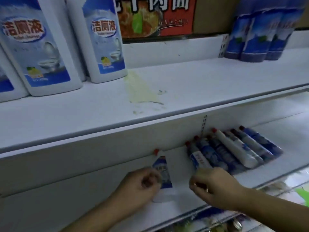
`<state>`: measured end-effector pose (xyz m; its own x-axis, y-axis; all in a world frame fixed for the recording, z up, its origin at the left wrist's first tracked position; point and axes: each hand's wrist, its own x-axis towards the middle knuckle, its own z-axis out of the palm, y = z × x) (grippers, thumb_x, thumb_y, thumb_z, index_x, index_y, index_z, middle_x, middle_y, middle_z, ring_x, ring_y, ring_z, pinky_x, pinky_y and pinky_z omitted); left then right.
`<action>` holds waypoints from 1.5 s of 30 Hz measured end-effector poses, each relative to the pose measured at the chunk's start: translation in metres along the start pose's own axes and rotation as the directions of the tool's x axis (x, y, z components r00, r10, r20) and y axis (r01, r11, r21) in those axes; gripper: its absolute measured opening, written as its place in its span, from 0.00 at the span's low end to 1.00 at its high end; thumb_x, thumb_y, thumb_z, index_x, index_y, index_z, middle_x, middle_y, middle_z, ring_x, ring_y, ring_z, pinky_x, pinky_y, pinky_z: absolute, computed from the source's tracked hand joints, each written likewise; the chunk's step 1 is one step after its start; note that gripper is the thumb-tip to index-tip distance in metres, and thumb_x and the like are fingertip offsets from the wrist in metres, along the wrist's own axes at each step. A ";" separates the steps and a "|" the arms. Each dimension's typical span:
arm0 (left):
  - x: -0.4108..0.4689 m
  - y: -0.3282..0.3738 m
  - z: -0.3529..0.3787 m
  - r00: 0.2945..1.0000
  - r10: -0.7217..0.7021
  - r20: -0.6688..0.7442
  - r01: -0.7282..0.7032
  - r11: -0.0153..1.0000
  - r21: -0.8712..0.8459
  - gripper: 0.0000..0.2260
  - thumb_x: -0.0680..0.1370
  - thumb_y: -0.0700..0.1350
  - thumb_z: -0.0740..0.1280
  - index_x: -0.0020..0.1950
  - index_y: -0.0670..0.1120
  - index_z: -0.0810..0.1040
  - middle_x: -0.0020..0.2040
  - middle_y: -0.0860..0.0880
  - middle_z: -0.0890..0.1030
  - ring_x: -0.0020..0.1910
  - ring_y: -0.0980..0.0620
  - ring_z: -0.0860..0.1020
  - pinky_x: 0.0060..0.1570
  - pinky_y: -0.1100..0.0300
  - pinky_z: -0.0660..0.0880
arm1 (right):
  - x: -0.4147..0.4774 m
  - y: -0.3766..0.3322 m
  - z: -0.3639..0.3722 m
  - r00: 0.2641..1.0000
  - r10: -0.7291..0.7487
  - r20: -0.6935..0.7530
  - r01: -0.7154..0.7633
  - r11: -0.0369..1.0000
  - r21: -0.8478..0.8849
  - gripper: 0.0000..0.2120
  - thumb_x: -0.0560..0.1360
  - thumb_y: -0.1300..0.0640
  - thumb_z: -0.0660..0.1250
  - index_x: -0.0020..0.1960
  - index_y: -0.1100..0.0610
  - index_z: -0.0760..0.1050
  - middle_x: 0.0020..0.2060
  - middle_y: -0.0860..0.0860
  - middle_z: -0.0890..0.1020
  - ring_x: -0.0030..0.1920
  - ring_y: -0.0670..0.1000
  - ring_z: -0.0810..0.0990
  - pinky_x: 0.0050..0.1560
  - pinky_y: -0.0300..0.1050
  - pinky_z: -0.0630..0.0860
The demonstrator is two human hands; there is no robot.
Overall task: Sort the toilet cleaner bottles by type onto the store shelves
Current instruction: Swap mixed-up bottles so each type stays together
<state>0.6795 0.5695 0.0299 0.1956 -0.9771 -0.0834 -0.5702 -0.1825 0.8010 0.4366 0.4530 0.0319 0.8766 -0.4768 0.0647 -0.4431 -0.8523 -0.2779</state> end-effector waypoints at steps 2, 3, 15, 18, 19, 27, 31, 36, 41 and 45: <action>0.026 -0.007 0.032 0.982 -0.178 0.067 0.185 0.976 -0.116 0.09 0.74 0.46 0.69 0.53 0.54 0.77 0.47 0.54 0.80 0.44 0.57 0.79 0.48 0.60 0.78 | -0.002 0.042 0.026 0.962 0.274 0.010 -0.274 0.962 -0.017 0.20 0.75 0.42 0.52 0.53 0.52 0.76 0.49 0.48 0.79 0.48 0.49 0.78 0.46 0.44 0.74; 0.039 -0.011 0.046 0.966 -0.251 0.069 0.253 0.967 -0.029 0.09 0.75 0.47 0.69 0.55 0.51 0.75 0.50 0.54 0.79 0.46 0.57 0.78 0.48 0.61 0.77 | -0.003 0.058 0.036 0.917 0.398 0.020 -0.397 0.917 -0.038 0.19 0.76 0.44 0.54 0.58 0.53 0.74 0.55 0.50 0.77 0.54 0.51 0.77 0.51 0.45 0.74; 0.116 -0.045 0.132 0.739 -0.664 0.115 0.635 0.628 -0.449 0.31 0.62 0.43 0.81 0.62 0.36 0.76 0.53 0.37 0.82 0.46 0.43 0.82 0.48 0.50 0.80 | 0.047 0.095 0.092 0.676 0.735 0.049 -0.733 0.678 -0.053 0.35 0.74 0.42 0.62 0.73 0.58 0.53 0.70 0.60 0.64 0.69 0.61 0.63 0.65 0.54 0.65; 0.121 -0.044 0.143 0.724 -0.678 0.124 0.631 0.580 -0.515 0.35 0.57 0.41 0.82 0.62 0.36 0.75 0.51 0.37 0.82 0.45 0.41 0.82 0.41 0.50 0.81 | 0.061 0.095 0.094 0.611 0.791 0.030 -0.790 0.612 -0.043 0.36 0.74 0.46 0.63 0.74 0.59 0.52 0.71 0.61 0.61 0.71 0.61 0.61 0.66 0.53 0.64; 0.123 -0.045 0.145 0.725 -0.677 0.125 0.625 0.572 -0.531 0.38 0.54 0.41 0.82 0.62 0.37 0.75 0.50 0.38 0.82 0.45 0.41 0.82 0.38 0.50 0.81 | 0.065 0.095 0.097 0.588 0.808 0.034 -0.808 0.589 -0.017 0.37 0.74 0.48 0.64 0.74 0.61 0.51 0.71 0.61 0.61 0.70 0.61 0.62 0.64 0.52 0.67; 0.109 -0.034 0.143 0.784 -0.591 0.192 0.561 0.542 -0.626 0.39 0.52 0.36 0.82 0.62 0.37 0.73 0.51 0.37 0.82 0.45 0.39 0.83 0.37 0.49 0.81 | 0.060 0.111 0.085 0.568 0.751 0.338 -0.749 0.301 0.591 0.32 0.69 0.55 0.73 0.67 0.60 0.62 0.57 0.56 0.75 0.57 0.56 0.76 0.57 0.48 0.74; 0.094 -0.016 0.128 0.857 -0.461 0.230 0.494 0.609 -0.620 0.32 0.59 0.28 0.77 0.61 0.39 0.72 0.53 0.38 0.82 0.48 0.40 0.82 0.41 0.49 0.81 | 0.011 0.104 0.075 0.717 0.543 0.437 -0.442 -0.131 0.887 0.33 0.66 0.66 0.73 0.68 0.61 0.64 0.57 0.60 0.79 0.55 0.60 0.80 0.58 0.57 0.77; 0.068 0.027 0.107 0.928 -0.217 0.304 0.355 0.765 -0.537 0.31 0.57 0.30 0.79 0.57 0.41 0.75 0.48 0.43 0.85 0.45 0.46 0.84 0.38 0.55 0.80 | -0.026 0.081 0.052 0.899 0.311 0.307 -0.201 -0.330 0.922 0.36 0.56 0.69 0.69 0.64 0.64 0.68 0.52 0.63 0.81 0.49 0.60 0.82 0.47 0.54 0.81; 0.053 0.059 0.104 0.940 -0.072 0.333 0.264 0.771 -0.580 0.29 0.54 0.33 0.76 0.54 0.42 0.76 0.45 0.45 0.86 0.43 0.48 0.84 0.39 0.56 0.80 | -0.049 0.063 0.025 0.907 0.363 0.215 -0.076 -0.361 0.930 0.44 0.50 0.57 0.83 0.62 0.63 0.70 0.50 0.62 0.83 0.47 0.59 0.84 0.44 0.53 0.82; 0.044 0.084 0.110 0.927 0.012 0.374 0.238 0.753 -0.613 0.31 0.55 0.31 0.75 0.56 0.41 0.74 0.46 0.44 0.86 0.43 0.47 0.84 0.38 0.55 0.80 | -0.076 0.049 0.004 0.864 0.484 0.142 -0.014 -0.259 0.966 0.43 0.48 0.47 0.83 0.57 0.62 0.73 0.47 0.60 0.84 0.45 0.58 0.84 0.42 0.51 0.82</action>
<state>0.5530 0.4989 0.0282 -0.1234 -0.9492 -0.2895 0.1063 -0.3027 0.9471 0.3485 0.4482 0.0092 0.5696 -0.7935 -0.2145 0.2842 0.4350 -0.8544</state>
